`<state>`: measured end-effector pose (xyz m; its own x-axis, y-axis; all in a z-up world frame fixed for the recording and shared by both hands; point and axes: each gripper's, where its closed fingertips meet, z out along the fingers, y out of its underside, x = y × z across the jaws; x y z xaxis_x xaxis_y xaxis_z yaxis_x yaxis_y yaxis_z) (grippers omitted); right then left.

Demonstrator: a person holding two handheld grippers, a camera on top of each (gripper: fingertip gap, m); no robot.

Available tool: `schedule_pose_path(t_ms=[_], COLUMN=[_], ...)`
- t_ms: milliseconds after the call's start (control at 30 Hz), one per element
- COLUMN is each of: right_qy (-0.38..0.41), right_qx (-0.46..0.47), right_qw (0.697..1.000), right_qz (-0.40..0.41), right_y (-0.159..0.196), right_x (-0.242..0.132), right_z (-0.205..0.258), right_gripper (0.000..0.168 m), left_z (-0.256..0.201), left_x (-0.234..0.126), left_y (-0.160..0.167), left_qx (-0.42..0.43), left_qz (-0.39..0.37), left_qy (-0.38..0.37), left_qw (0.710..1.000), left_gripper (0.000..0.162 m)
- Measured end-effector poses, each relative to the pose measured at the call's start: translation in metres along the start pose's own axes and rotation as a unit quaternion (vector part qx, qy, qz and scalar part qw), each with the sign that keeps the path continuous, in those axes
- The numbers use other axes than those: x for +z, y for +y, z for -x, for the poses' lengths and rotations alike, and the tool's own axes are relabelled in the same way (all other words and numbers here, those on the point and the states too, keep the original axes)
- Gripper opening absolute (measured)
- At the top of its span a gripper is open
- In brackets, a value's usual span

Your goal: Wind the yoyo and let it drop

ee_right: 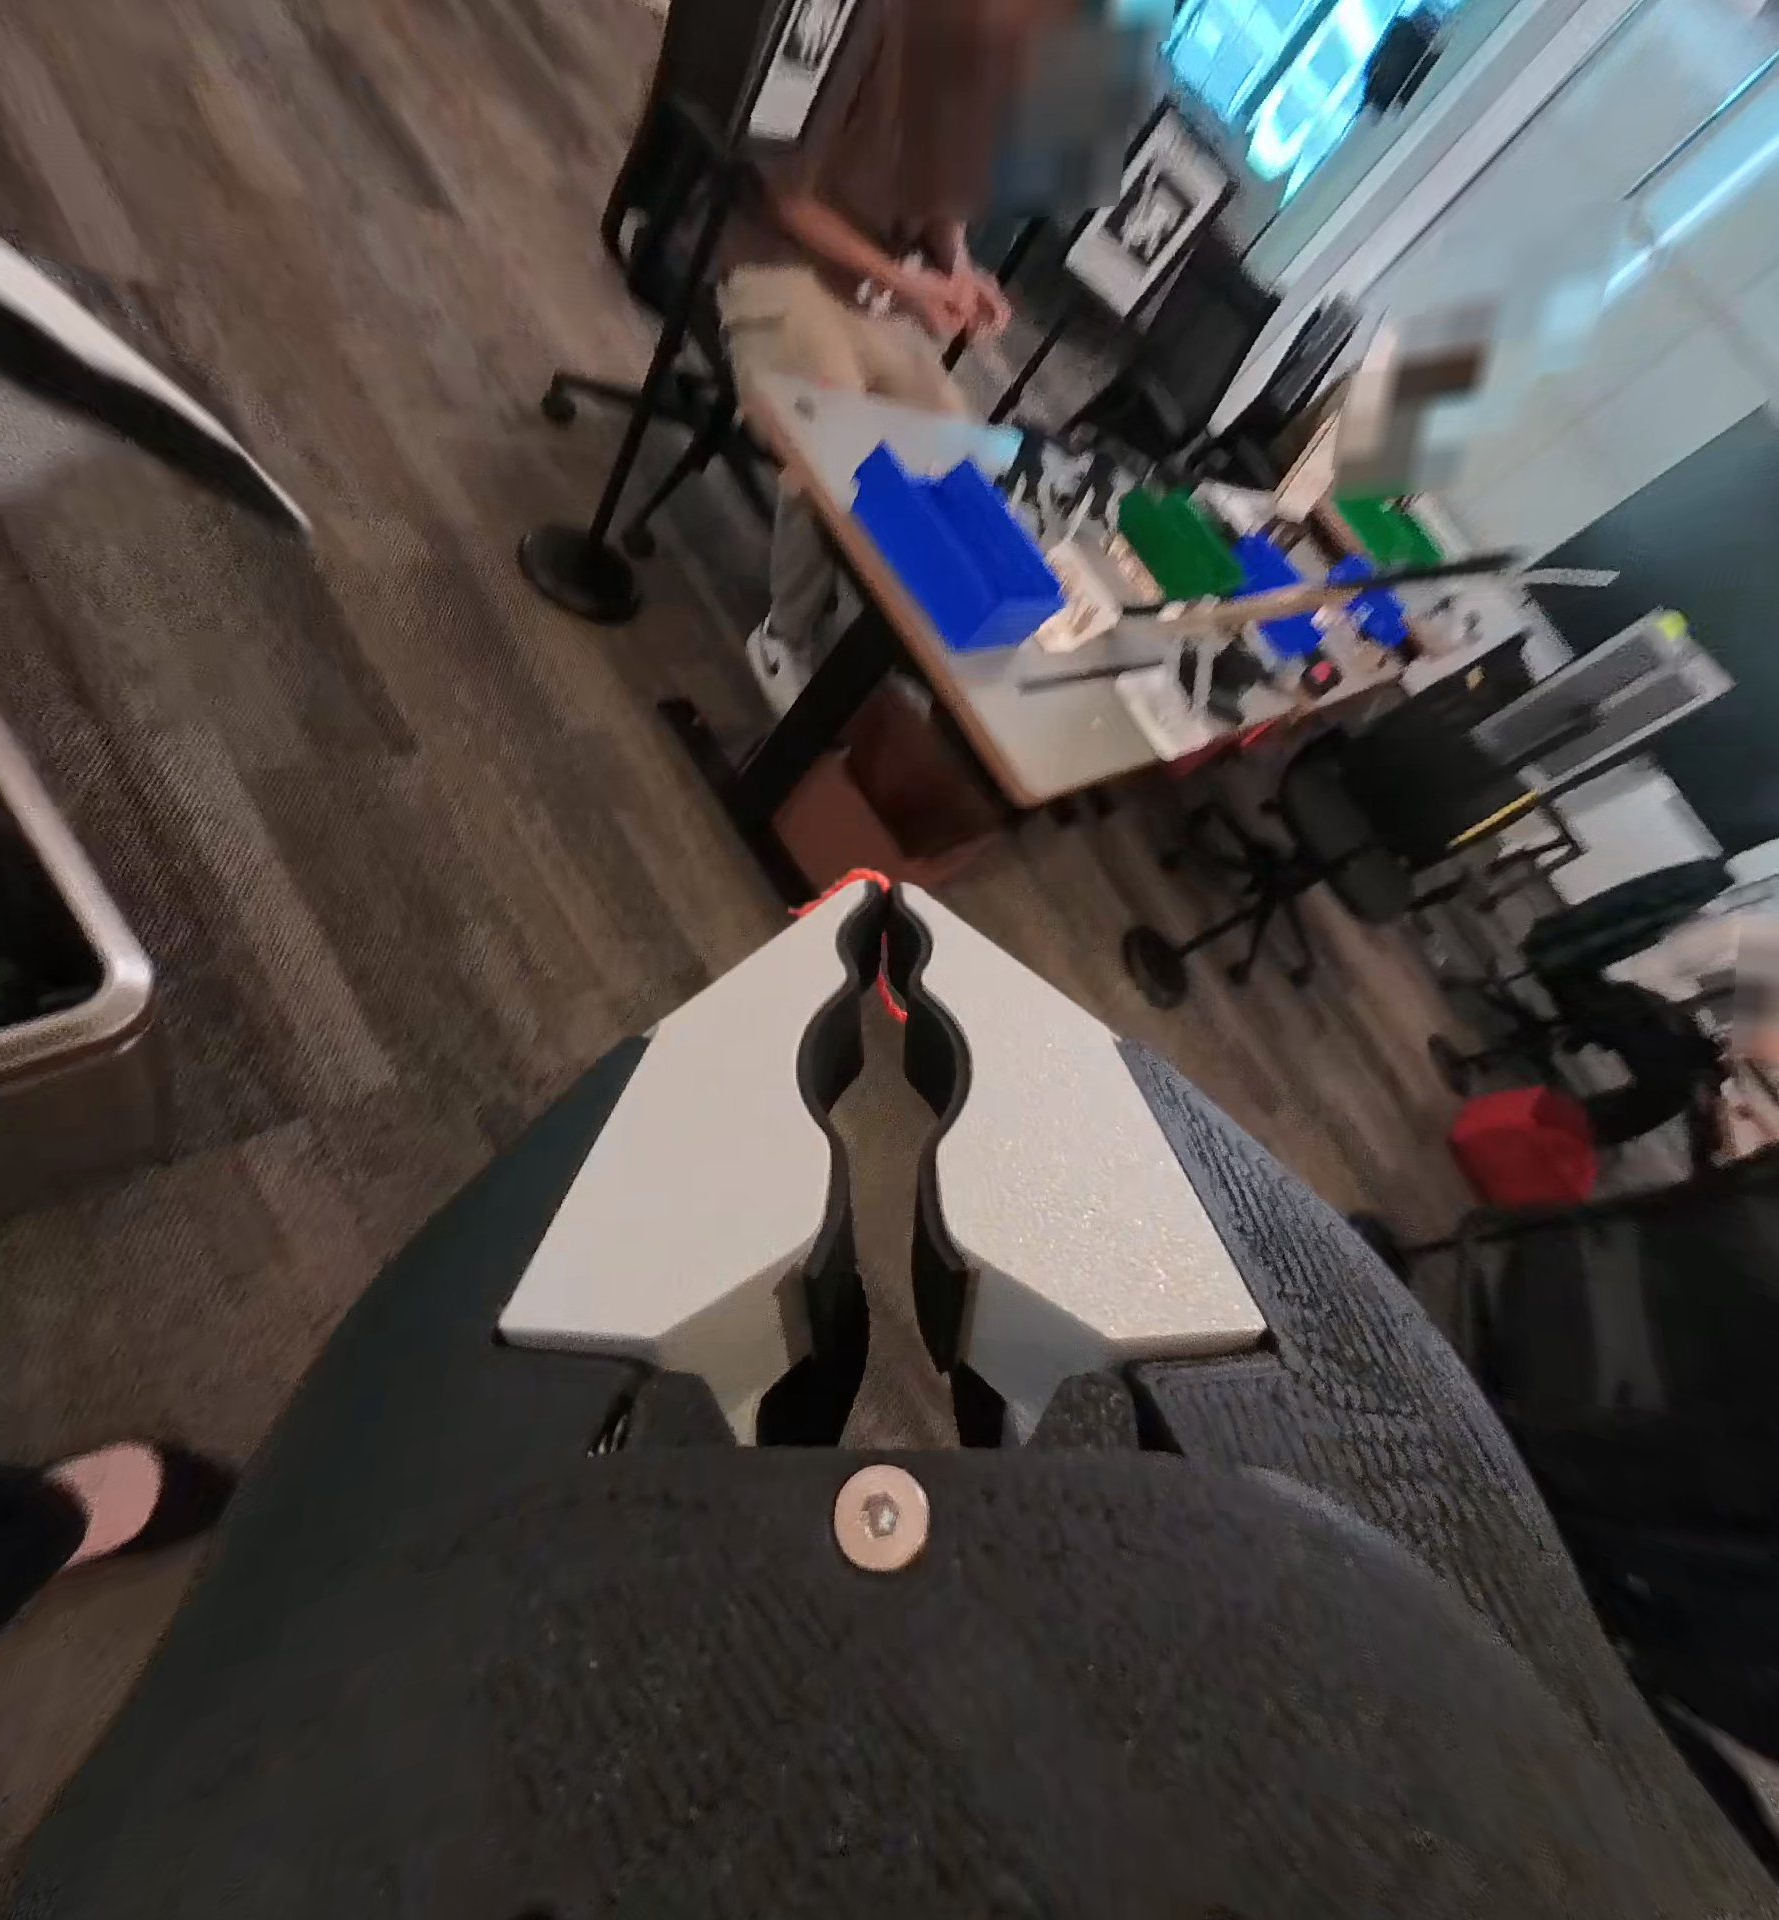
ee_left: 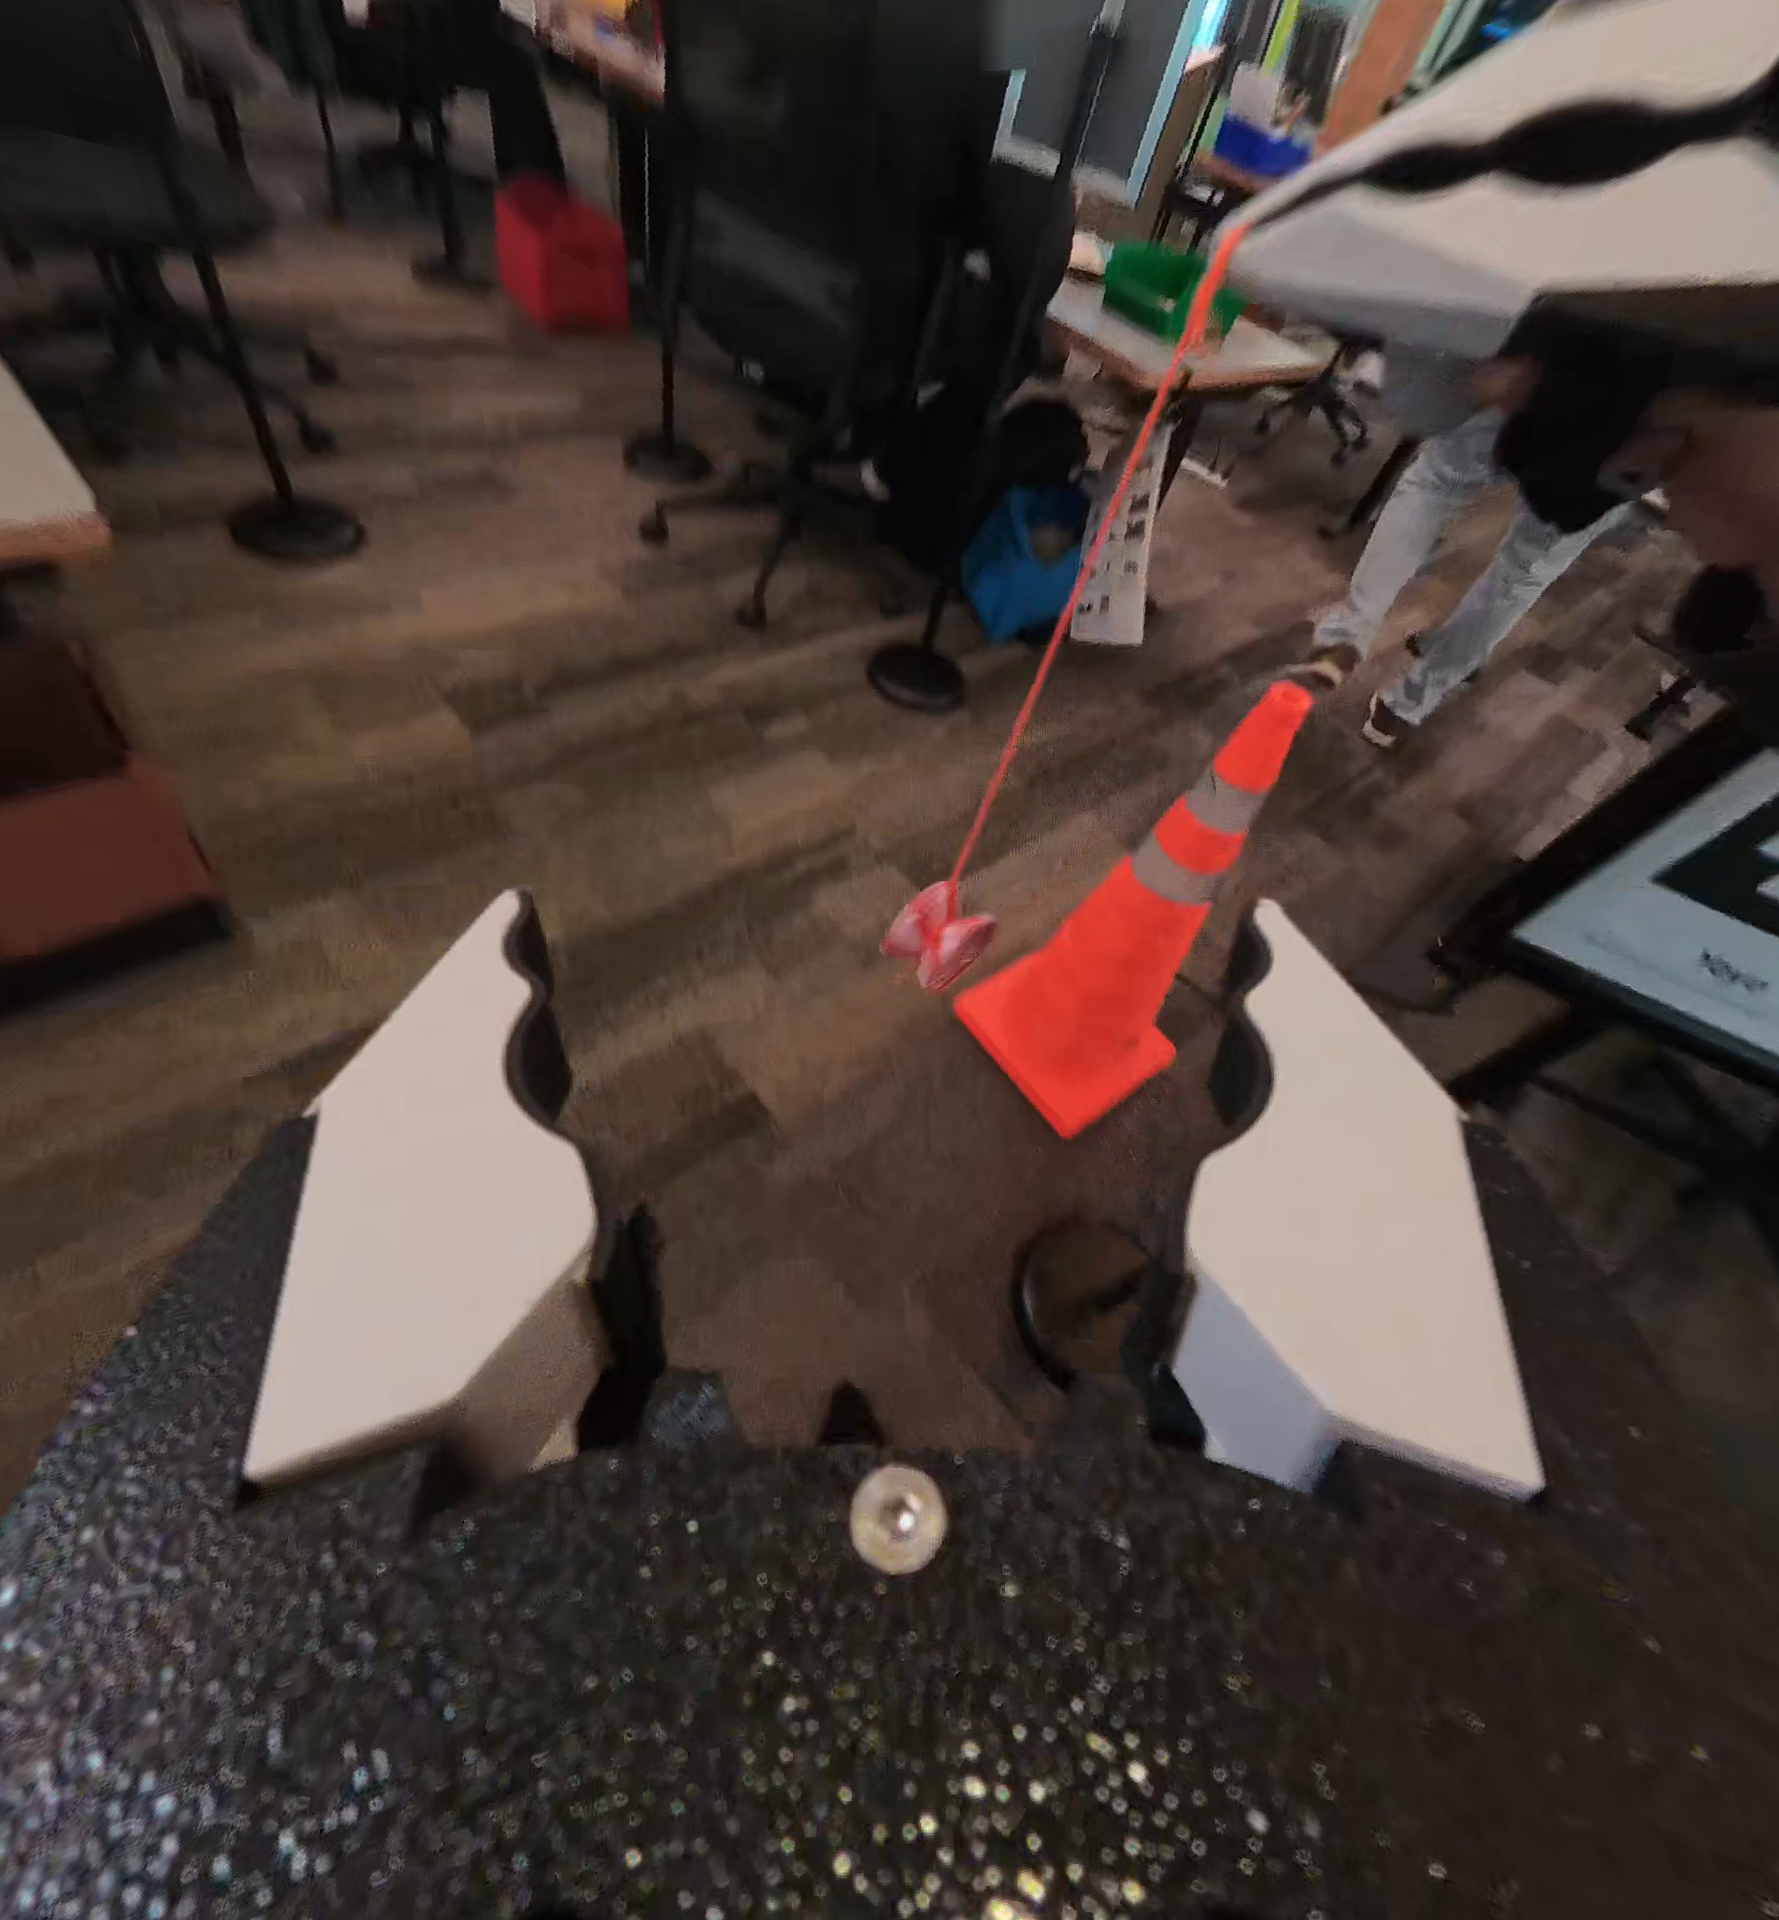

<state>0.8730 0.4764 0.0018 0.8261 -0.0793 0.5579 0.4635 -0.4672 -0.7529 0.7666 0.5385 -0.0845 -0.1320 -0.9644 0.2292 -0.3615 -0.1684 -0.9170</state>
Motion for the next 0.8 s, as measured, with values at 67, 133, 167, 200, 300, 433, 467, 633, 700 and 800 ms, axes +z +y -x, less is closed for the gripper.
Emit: schedule_pose_path(t_ms=[67,133,167,200,300,433,467,633,700,800], right_qy=[-0.016,-0.041,-0.049,-0.047,0.026,0.175,0.187,0.139,0.124,0.109], right_qx=[0.008,0.025,0.025,0.013,-0.026,-0.063,-0.069,-0.105,-0.116,-0.121], right_qw=[0.999,0.994,0.992,0.99,0.996,0.98,0.976,0.98,0.983,0.985], right_qz=[0.046,0.094,0.117,0.13,0.087,-0.07,-0.092,-0.092,-0.07,-0.047], right_y=[0.05,0.105,0.128,0.142,0.101,-0.061,-0.088,-0.125,-0.117,-0.106], right_x=[0.019,0.038,0.047,0.055,0.062,-0.005,-0.019,-0.021,-0.007,0.011], right_z=[0.029,0.065,0.079,0.084,0.03,-0.102,-0.117,-0.119,-0.113,-0.106], right_gripper=[0.0,0.0,0.0,0.0,0.0,0.0,0.0,0.0,0.0,0.0], left_z=[0.0,-0.003,-0.008,-0.01,-0.012,-0.009,-0.008,-0.012,-0.014,-0.016], left_x=[-0.021,-0.037,-0.041,-0.046,-0.056,-0.065,-0.067,-0.071,-0.073,-0.078], left_y=[0.027,0.048,0.055,0.063,0.079,0.082,0.083,0.084,0.084,0.081], left_qx=[-0.029,-0.058,-0.07,-0.081,-0.11,-0.13,-0.131,-0.145,-0.145,-0.143], left_qz=[0.017,0.022,0.024,0.026,0.028,0.012,0.01,-0.004,-0.004,-0.009], left_qy=[-0.006,-0.006,-0.007,-0.007,-0.011,-0.016,-0.019,-0.012,-0.012,-0.013], left_qw=[0.999,0.998,0.997,0.996,0.994,0.991,0.991,0.989,0.989,0.99], left_gripper=[0.123,0.121,0.12,0.119,0.119,0.116,0.116,0.115,0.115,0.115])
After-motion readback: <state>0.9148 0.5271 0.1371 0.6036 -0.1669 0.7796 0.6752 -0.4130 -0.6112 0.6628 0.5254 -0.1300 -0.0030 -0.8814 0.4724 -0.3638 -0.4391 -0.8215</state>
